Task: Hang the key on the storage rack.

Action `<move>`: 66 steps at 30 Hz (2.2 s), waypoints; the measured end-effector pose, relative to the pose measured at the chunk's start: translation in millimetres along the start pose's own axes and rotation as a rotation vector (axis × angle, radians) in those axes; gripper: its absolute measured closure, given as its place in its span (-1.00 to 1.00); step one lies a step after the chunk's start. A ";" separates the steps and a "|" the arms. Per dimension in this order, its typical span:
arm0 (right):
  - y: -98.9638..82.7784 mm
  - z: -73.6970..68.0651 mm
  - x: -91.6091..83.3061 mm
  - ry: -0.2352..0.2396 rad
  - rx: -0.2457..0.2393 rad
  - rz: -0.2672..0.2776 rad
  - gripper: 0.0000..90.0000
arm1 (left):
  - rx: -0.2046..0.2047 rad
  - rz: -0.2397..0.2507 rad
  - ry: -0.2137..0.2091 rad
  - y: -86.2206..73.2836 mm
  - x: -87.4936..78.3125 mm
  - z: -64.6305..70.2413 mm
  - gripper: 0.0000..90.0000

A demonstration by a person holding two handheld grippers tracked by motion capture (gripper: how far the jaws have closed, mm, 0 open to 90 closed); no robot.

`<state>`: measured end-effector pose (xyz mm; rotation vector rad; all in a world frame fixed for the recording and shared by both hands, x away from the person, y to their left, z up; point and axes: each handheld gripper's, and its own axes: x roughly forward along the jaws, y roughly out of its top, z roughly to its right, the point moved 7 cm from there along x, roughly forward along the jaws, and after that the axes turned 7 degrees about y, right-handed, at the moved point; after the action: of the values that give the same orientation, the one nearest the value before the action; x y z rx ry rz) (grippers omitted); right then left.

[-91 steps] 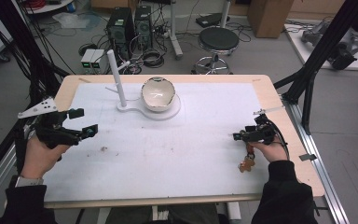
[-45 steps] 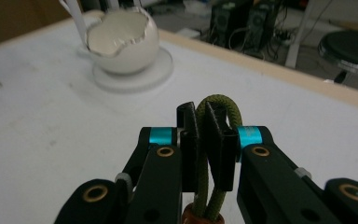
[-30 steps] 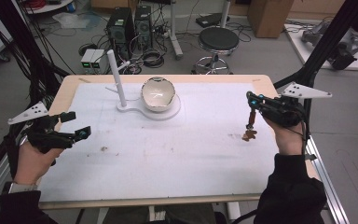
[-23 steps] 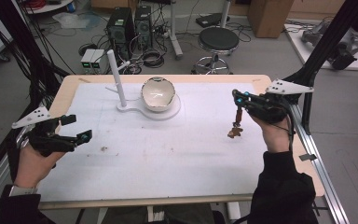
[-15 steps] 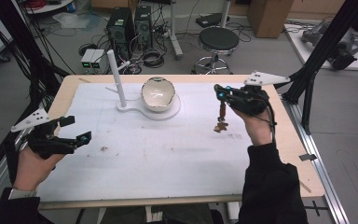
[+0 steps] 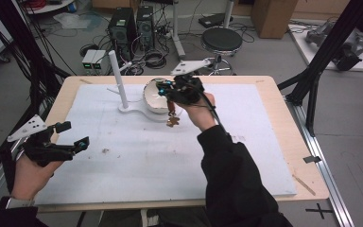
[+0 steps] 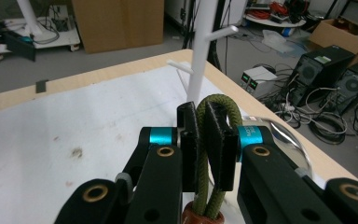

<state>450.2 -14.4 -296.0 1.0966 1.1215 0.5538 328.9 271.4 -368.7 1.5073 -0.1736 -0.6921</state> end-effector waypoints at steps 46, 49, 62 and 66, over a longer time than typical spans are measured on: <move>38.7 -15.8 164.4 -0.038 -0.054 -0.136 0.87 | -0.015 -0.047 0.068 -32.5 -35.8 -3.2 -0.96; 37.9 -15.3 164.8 -0.033 -0.056 -0.139 0.87 | -0.018 -0.049 0.069 -33.1 -35.8 -3.8 -0.96; 36.8 -15.6 163.9 -0.008 -0.059 -0.132 0.54 | -0.018 -0.059 0.065 -34.7 -33.3 -3.4 -0.96; 39.5 -15.3 157.6 0.011 -0.007 -0.105 0.11 | -0.018 -0.056 0.063 -32.7 -31.8 -3.6 -0.96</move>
<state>502.6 136.6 -328.9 1.0234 1.1793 0.4813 295.1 293.7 -390.3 1.5191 -0.0777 -0.6882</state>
